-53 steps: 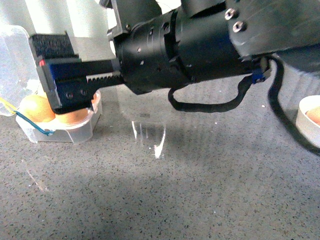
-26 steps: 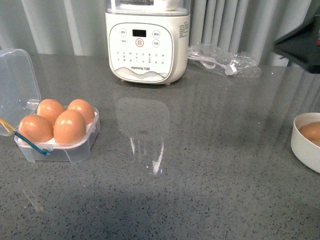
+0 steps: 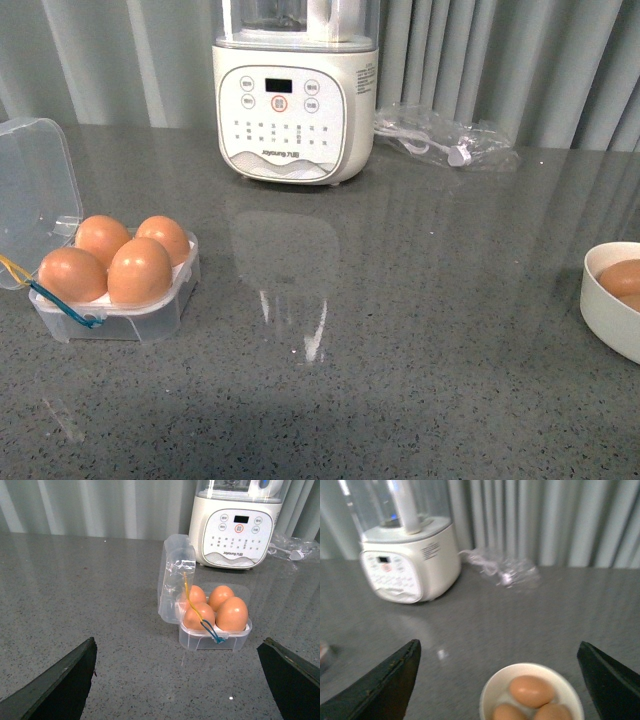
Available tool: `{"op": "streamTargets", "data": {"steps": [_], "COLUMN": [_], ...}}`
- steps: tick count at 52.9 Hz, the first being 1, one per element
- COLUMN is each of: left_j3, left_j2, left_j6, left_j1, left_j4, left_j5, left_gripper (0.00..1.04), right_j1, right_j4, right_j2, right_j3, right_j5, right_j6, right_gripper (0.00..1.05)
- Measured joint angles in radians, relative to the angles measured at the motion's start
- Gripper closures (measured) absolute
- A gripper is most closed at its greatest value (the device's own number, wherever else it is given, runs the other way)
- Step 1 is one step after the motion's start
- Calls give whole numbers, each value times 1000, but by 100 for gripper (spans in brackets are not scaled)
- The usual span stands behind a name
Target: Put egg into box
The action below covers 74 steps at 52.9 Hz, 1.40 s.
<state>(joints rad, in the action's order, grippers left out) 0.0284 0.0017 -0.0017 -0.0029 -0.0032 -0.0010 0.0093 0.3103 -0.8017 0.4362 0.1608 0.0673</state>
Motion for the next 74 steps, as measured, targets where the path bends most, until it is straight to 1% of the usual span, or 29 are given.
{"op": "streamTargets", "data": {"steps": [2, 3, 5, 8, 11, 17, 19, 20, 22, 23, 25, 39, 61, 64, 74], "left_j3": [0, 0, 0, 0, 0, 0, 0, 0, 0, 0, 0, 0, 0, 0, 0], "left_j2": [0, 0, 0, 0, 0, 0, 0, 0, 0, 0, 0, 0, 0, 0, 0], "left_j6": [0, 0, 0, 0, 0, 0, 0, 0, 0, 0, 0, 0, 0, 0, 0], "left_j1": [0, 0, 0, 0, 0, 0, 0, 0, 0, 0, 0, 0, 0, 0, 0], "left_j4": [0, 0, 0, 0, 0, 0, 0, 0, 0, 0, 0, 0, 0, 0, 0], "left_j5": [0, 0, 0, 0, 0, 0, 0, 0, 0, 0, 0, 0, 0, 0, 0], "left_gripper": [7, 7, 7, 7, 7, 7, 7, 7, 7, 7, 7, 7, 7, 7, 7], "right_j1": [-1, -3, -8, -10, -10, -10, -10, -10, -10, -10, -10, -10, -10, -10, -10], "right_j4": [53, 78, 97, 109, 114, 119, 119, 119, 119, 119, 118, 69, -27, -11, -66], "right_j2": [9, 21, 46, 80, 103, 143, 160, 165, 182, 186, 208, 335, 479, 498, 560], "right_j3": [-30, -53, -88, -137, -172, -220, -236, -240, -256, -260, -278, -356, -402, -428, -433], "right_j5": [-84, -129, -159, -164, -163, -160, -160, -160, -160, -160, -161, -161, -160, -160, -160], "right_j6": [-25, -34, -44, -53, -58, -63, -63, -64, -64, -64, -64, -66, -67, -66, -67], "right_gripper": [19, 24, 33, 46, 57, 74, 81, 83, 90, 92, 101, 102, 102, 102, 102]}}
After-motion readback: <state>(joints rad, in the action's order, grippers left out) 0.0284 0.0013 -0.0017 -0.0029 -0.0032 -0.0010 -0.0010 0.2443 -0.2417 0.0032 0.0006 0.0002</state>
